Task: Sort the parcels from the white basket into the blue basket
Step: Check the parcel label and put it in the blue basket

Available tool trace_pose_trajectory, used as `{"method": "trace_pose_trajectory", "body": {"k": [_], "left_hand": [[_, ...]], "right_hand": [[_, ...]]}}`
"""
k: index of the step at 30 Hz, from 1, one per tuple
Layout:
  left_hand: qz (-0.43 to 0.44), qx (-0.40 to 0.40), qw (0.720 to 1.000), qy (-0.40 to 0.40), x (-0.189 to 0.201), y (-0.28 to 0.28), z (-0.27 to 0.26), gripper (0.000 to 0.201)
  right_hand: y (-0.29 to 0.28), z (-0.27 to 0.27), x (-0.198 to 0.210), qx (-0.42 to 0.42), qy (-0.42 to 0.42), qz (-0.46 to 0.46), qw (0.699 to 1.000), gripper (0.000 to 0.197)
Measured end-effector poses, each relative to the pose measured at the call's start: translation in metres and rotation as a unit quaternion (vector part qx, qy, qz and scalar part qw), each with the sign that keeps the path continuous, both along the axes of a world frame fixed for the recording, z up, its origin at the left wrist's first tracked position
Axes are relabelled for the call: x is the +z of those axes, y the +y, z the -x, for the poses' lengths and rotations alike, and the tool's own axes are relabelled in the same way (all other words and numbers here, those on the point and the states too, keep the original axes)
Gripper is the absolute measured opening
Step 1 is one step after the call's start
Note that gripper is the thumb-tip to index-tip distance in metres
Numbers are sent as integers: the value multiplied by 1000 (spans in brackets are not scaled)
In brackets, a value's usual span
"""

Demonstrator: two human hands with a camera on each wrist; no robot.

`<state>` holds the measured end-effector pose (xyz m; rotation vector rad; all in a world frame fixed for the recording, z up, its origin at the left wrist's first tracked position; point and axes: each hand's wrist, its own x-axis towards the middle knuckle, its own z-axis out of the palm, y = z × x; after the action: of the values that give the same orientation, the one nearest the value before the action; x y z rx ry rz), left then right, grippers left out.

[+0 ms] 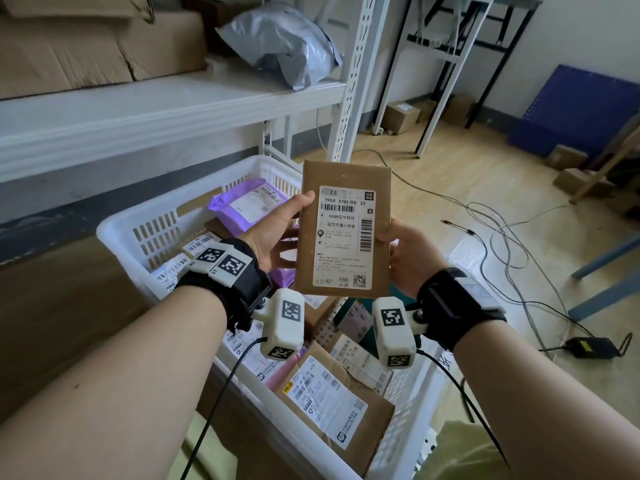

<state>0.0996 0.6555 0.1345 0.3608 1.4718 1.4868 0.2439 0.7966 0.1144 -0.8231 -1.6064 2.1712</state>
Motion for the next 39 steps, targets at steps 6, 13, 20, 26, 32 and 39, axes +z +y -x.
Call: {"method": "trace_pose_trajectory", "body": {"k": [6, 13, 20, 26, 32, 39], "left_hand": [[8, 2, 1000, 22, -1, 4, -3, 34], [34, -2, 999, 40, -15, -4, 11, 27], [73, 25, 994, 76, -2, -38, 34, 33], [72, 81, 989, 96, 21, -106, 23, 28], [46, 122, 982, 138, 74, -203, 21, 42], [31, 228, 955, 185, 111, -368, 26, 53]], "right_hand": [[1, -3, 1, -2, -10, -4, 1000, 35], [9, 13, -10, -21, -21, 84, 996, 46], [-10, 48, -9, 16, -19, 112, 993, 42], [-82, 59, 20, 45, -13, 101, 994, 70], [-169, 71, 81, 91, 1, 53, 994, 22], [-308, 107, 123, 251, 18, 27, 968, 20]]}}
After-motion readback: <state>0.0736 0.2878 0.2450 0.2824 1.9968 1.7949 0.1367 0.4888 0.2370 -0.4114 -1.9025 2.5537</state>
